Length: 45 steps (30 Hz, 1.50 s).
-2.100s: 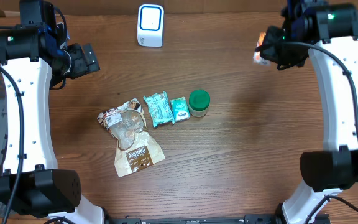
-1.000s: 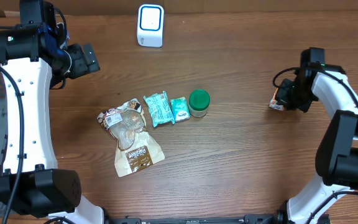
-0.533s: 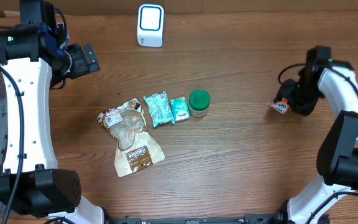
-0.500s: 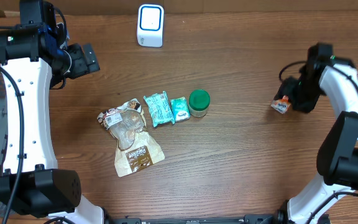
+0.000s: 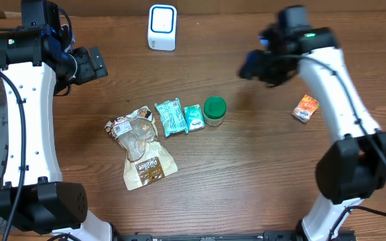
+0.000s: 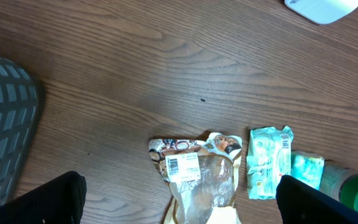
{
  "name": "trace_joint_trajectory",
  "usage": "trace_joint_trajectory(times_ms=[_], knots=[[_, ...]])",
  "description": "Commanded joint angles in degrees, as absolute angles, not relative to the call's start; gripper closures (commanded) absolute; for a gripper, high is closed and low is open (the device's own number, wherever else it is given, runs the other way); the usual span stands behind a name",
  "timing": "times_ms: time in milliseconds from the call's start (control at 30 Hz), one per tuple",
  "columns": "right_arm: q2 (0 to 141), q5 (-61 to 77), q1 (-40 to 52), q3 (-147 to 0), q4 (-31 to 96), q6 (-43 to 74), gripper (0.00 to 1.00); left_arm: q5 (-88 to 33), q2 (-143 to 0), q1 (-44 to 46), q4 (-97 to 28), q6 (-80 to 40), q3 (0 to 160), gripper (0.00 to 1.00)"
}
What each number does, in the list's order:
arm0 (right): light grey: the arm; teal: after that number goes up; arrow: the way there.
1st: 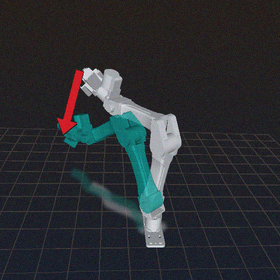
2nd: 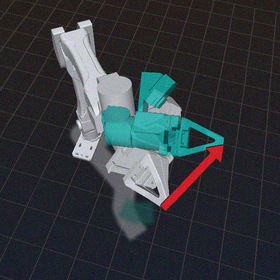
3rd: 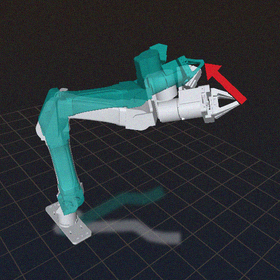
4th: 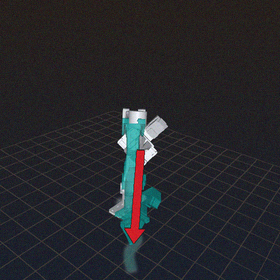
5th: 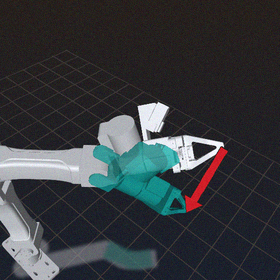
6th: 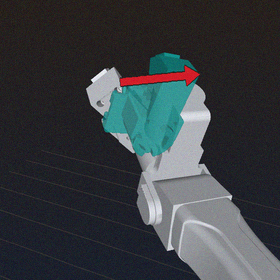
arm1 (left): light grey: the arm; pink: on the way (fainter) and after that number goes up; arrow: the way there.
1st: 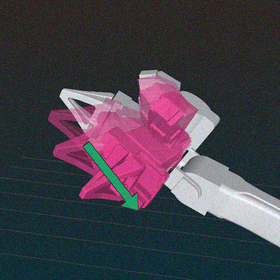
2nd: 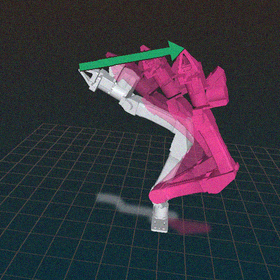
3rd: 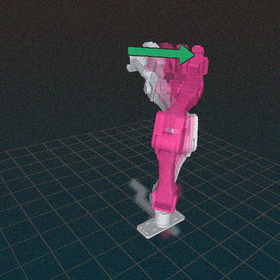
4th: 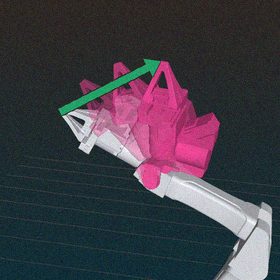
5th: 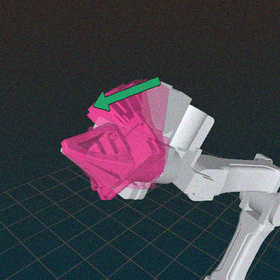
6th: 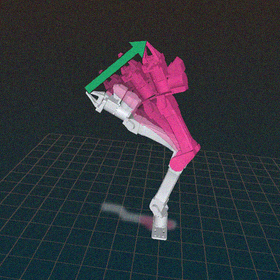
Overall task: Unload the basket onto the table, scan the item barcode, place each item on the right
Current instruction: 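Reach the right gripper to the small teal tissue pack and grasp it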
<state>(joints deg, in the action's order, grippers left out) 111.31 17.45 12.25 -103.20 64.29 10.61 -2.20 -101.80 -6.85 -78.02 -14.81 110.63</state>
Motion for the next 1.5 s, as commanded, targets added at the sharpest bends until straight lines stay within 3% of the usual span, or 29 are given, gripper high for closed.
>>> trace_joint_trajectory(times_ms=[0, 233, 433, 1467], knots=[[111.4, 16.3, 19.0, -104.1, 61.0, 12.8, 0.42, -2.6, -101.1, -6.7, -78.0, -14.8, 111.2, 0.00], [115.2, 12.6, 30.4, -102.7, 53.8, 18.8, 0.48, -2.6, -101.1, -6.7, -77.9, -14.8, 111.2, 0.01], [120.4, 9.0, 34.9, -102.7, 53.8, 23.2, 0.50, -2.6, -101.1, -6.7, -78.0, -14.8, 111.2, 0.00], [121.5, 1.7, 25.4, -102.7, 68.1, 26.8, 0.51, -2.6, -101.1, -6.7, -78.0, -14.8, 111.2, 0.00]])
